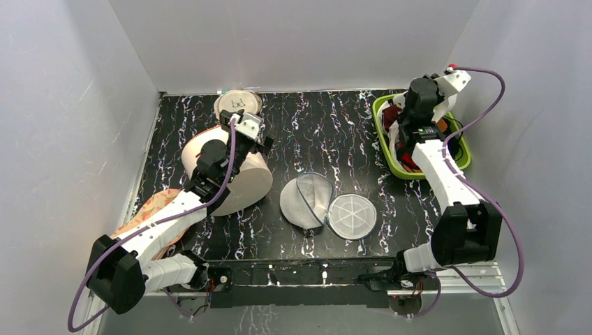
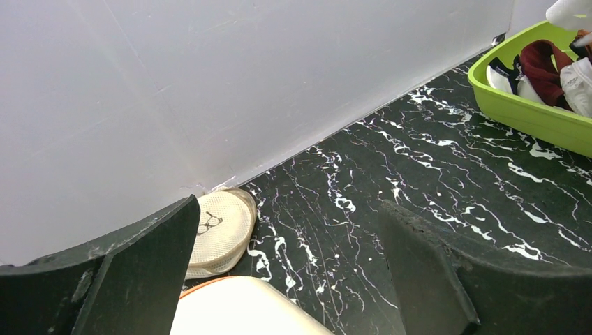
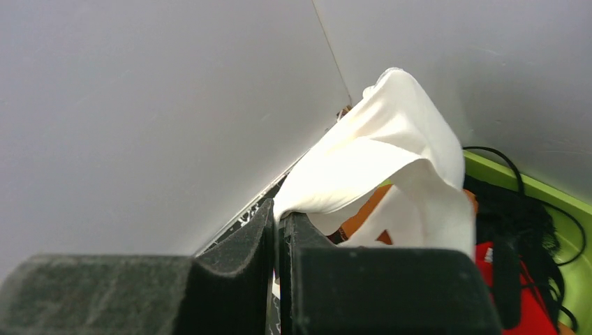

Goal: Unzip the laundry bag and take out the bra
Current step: Place the bra in the bin.

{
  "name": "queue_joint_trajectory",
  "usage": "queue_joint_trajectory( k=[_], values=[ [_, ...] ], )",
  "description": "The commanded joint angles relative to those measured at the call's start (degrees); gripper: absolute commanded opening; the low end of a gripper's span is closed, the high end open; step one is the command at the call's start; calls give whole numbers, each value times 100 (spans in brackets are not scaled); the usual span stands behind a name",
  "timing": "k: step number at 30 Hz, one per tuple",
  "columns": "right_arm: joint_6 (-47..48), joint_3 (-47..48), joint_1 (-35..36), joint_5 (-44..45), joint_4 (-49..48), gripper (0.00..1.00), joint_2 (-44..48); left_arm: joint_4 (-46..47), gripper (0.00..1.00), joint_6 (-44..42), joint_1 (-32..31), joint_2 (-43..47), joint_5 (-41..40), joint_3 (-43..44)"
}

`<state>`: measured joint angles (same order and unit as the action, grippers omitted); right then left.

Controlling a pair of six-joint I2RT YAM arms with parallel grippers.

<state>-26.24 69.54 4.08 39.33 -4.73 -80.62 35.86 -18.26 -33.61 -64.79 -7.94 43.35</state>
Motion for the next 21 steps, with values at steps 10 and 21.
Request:
queue_joint_trajectory(
  k=[10,21],
  values=[
    [-1555,-1161,-328,206,-738,0,-1109,173,98,-380,-7,178,167,-31],
    [-1532,-1664,-548,-358,-373,7,-971,163,98,-291,3,246,212,-20]
  ],
)
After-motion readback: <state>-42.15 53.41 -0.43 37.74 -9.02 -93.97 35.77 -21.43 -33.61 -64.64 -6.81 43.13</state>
